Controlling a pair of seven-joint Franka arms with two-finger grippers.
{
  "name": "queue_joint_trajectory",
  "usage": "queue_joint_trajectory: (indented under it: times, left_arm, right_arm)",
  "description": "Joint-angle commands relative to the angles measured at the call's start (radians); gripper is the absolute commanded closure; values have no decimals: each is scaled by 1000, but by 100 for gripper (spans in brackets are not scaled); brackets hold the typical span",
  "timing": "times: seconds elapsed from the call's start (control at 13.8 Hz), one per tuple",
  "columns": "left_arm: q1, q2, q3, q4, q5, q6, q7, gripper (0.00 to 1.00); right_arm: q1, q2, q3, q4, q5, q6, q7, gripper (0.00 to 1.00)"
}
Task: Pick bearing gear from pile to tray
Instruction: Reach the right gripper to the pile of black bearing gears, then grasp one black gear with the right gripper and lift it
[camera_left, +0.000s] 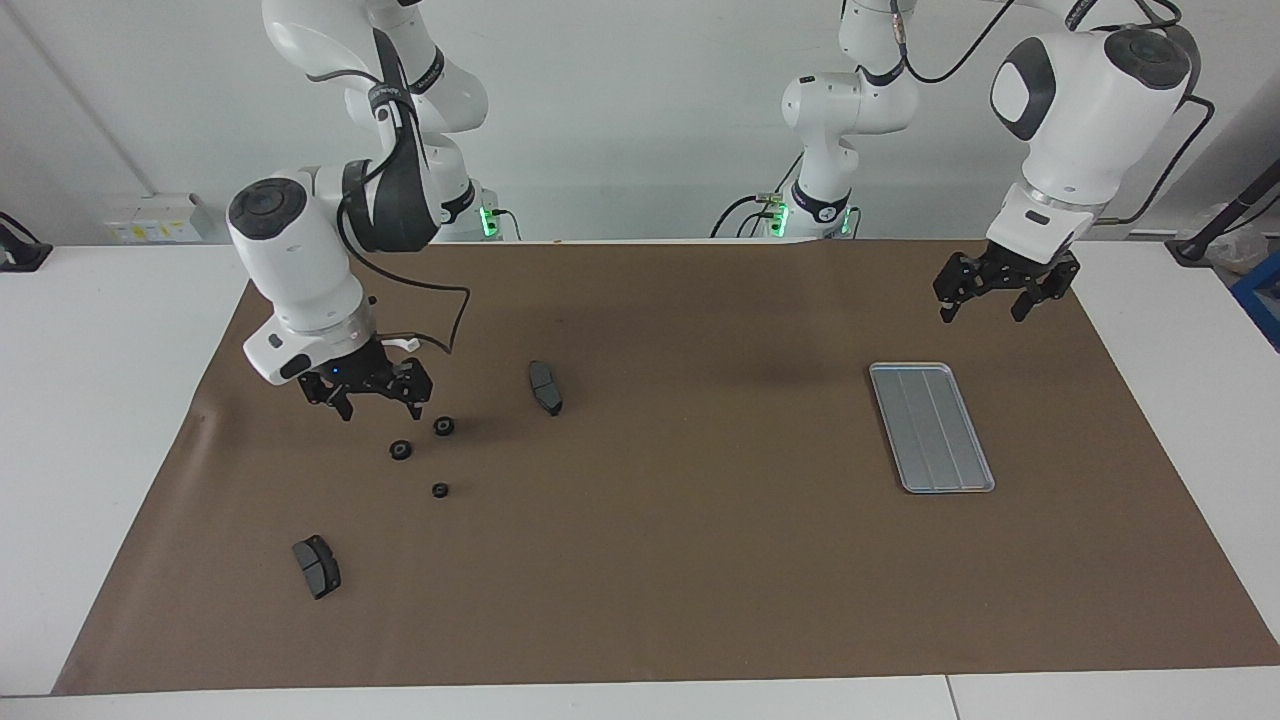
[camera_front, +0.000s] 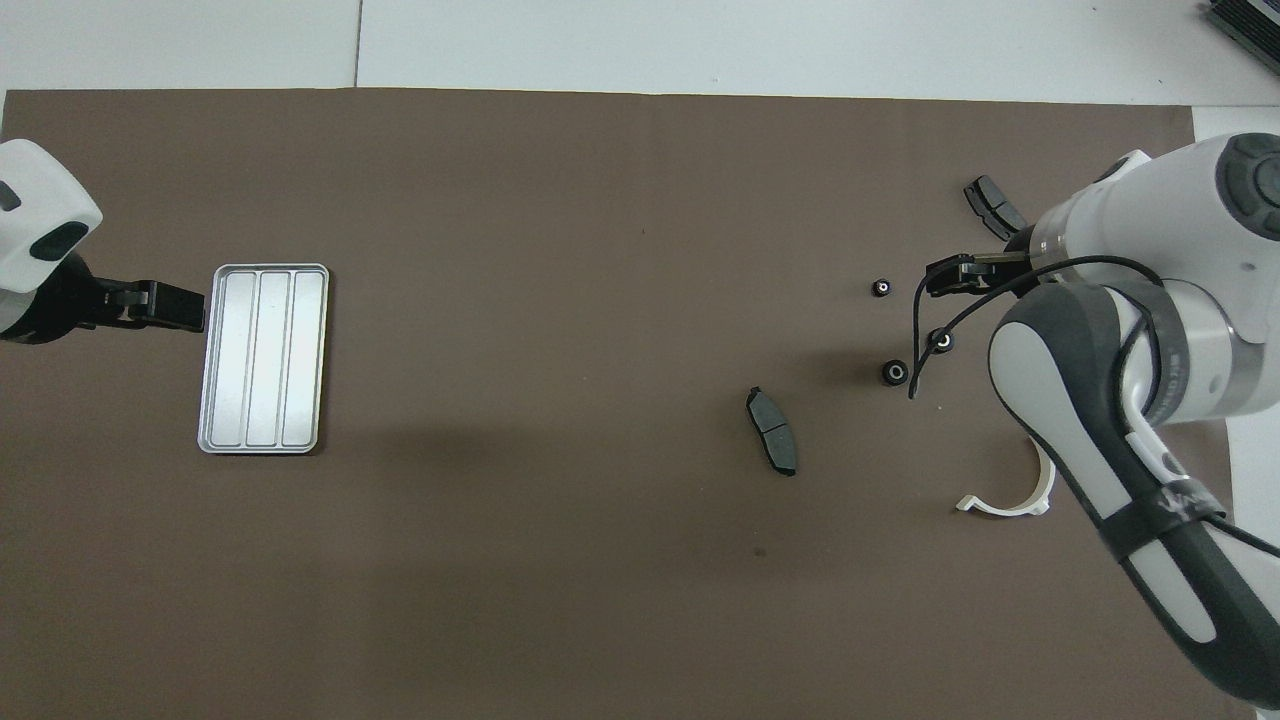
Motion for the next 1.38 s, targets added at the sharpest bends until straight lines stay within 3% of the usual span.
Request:
queue_joint_trajectory:
  times: [0.0,0.65,0.87,1.09,1.16,1.24,1.31]
  left_arm:
    - [12,-34,-6,-39,18,16,12,0]
    - [12,-34,-6,-39,18,14,14,0]
    - [12,-34,-6,-41,18,16,3,0]
    - [10,-36,-6,-42,18,18,2,0]
    - [10,-36,-6,-42,18,19,2,0]
    - [10,-36,-6,-45,18,18,3,0]
    - [10,-37,-6,-50,18,18,6,0]
  right_arm:
    - [4,49,2,3,19,56,-50,0]
    - [59,220,0,6,5,273,-64,0]
    - [56,240,0,6,0,294,-64,1]
    - [58,257,0,5,2,311,-64,19]
    - [58,257,0,5,2,311,-63,30]
    - [56,257,0,6,2,311,-63,47]
    - [54,258,0,5,2,311,-57,56]
